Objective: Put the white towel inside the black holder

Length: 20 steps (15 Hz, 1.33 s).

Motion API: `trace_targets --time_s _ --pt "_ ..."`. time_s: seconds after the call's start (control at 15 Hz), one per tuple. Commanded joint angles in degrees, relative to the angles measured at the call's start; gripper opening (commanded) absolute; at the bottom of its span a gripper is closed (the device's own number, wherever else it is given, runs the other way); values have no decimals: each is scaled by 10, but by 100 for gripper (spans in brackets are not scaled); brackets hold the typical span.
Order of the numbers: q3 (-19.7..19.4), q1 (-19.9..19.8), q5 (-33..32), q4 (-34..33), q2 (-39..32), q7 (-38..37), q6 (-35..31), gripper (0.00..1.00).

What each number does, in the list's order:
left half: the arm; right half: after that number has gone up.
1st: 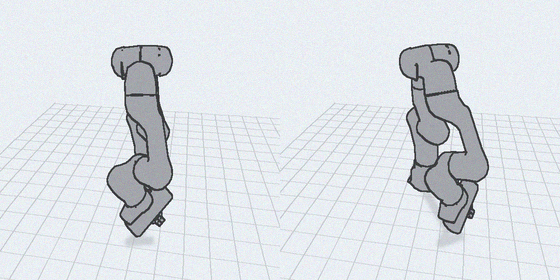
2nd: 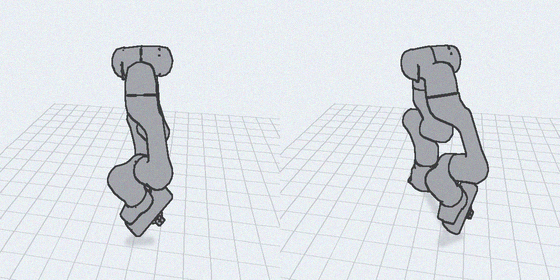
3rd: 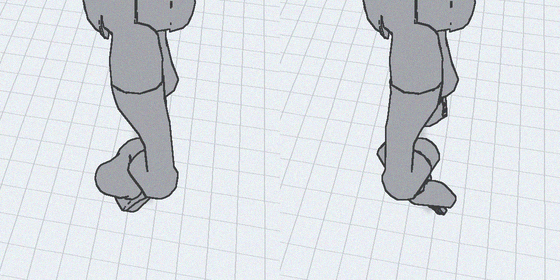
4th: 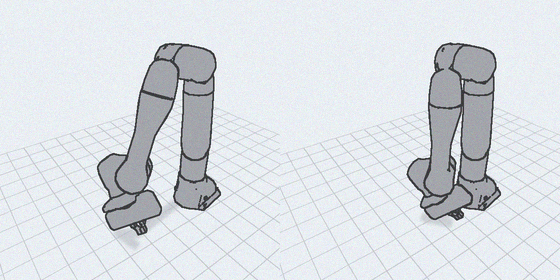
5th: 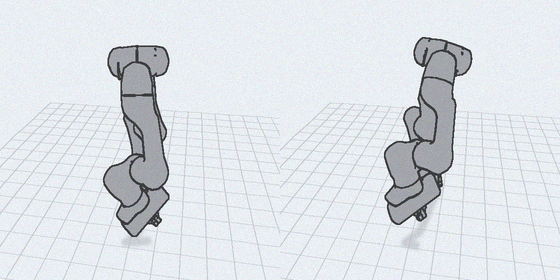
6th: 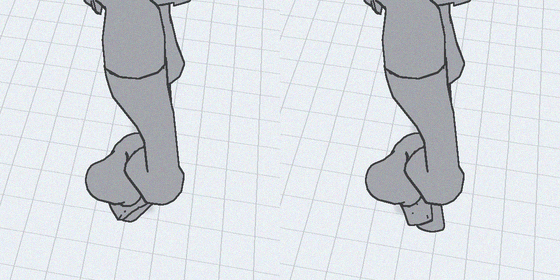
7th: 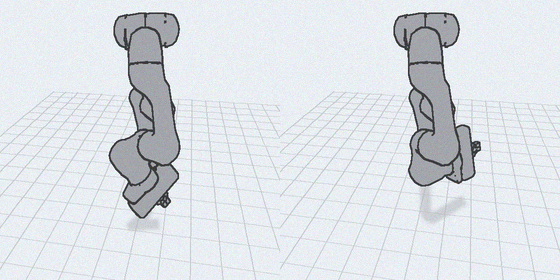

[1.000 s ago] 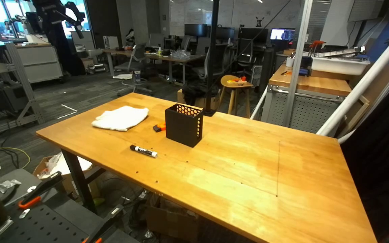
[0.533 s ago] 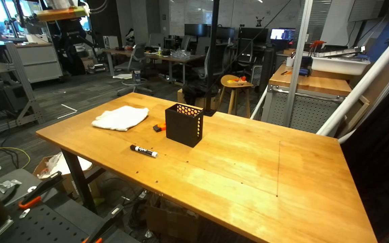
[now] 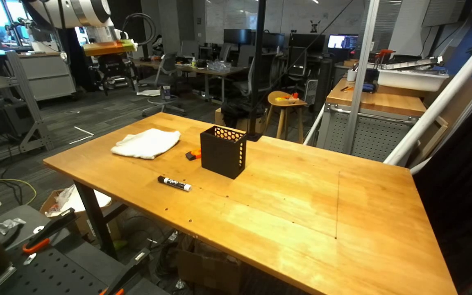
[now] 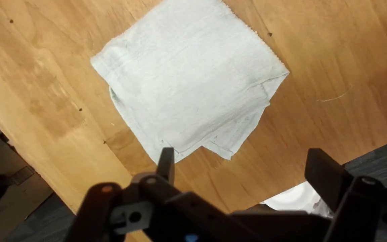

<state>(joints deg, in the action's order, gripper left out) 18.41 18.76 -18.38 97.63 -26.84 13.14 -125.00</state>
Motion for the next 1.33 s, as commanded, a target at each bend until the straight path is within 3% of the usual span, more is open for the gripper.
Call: trace_targets --time_s 0.0,0.67,1.2,1.27 --pt "-19 4 -6 -21 -41 54 -33 100" --pt "-66 3 -52 -43 -158 122 -117 100" --pt "-72 11 -65 -115 -266 145 -120 100" --pt "-71 11 -64 -120 -273 149 -118 94"
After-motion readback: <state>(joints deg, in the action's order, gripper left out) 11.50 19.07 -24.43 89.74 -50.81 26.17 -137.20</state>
